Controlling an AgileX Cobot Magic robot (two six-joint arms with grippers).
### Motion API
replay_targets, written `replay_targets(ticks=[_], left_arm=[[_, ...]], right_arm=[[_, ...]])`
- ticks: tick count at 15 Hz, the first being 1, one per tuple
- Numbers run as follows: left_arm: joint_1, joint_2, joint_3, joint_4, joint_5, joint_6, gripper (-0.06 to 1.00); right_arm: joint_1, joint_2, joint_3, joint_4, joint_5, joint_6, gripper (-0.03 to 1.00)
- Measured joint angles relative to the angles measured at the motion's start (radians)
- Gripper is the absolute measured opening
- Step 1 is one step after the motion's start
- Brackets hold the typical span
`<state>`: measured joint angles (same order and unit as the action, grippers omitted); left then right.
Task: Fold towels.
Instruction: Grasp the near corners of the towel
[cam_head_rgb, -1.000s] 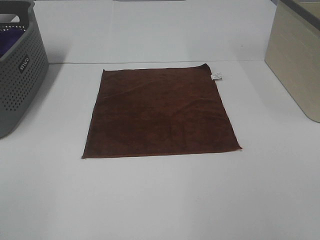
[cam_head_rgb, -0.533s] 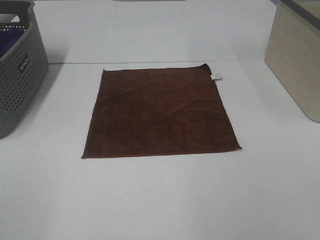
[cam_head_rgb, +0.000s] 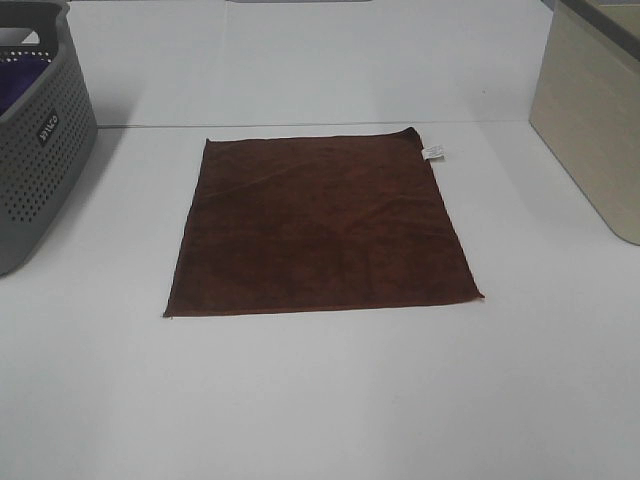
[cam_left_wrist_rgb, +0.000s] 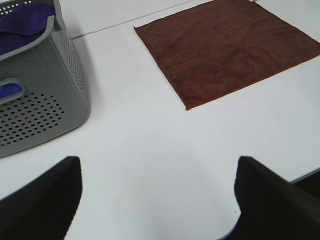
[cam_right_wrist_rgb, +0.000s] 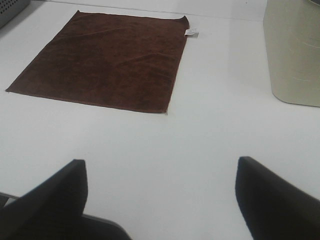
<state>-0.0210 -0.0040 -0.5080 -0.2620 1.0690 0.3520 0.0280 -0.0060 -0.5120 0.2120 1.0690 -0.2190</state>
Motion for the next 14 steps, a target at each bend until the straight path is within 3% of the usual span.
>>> replay_targets(ticks=[4, 6, 11, 14], left_arm=[[0.0, 0.026, -0.008, 0.0, -0.032, 0.0, 0.8], [0.0, 0.078, -0.016, 0.001, -0.146, 0.0, 0.8], [0.0, 0.282, 0.007, 0.0, -0.499, 0.0, 0.8], [0.0, 0.458, 0.021, -0.02, -0.713, 0.0, 0.8]], right_arm=[[0.0, 0.0, 0.0, 0.004, -0.001, 0.0, 0.77], [0.0, 0.031, -0.002, 0.004, -0.028, 0.011, 0.76], [0.0, 0.298, -0.007, 0.003, -0.36, 0.019, 0.76], [0.0, 0.512, -0.011, 0.003, -0.497, 0.019, 0.76]])
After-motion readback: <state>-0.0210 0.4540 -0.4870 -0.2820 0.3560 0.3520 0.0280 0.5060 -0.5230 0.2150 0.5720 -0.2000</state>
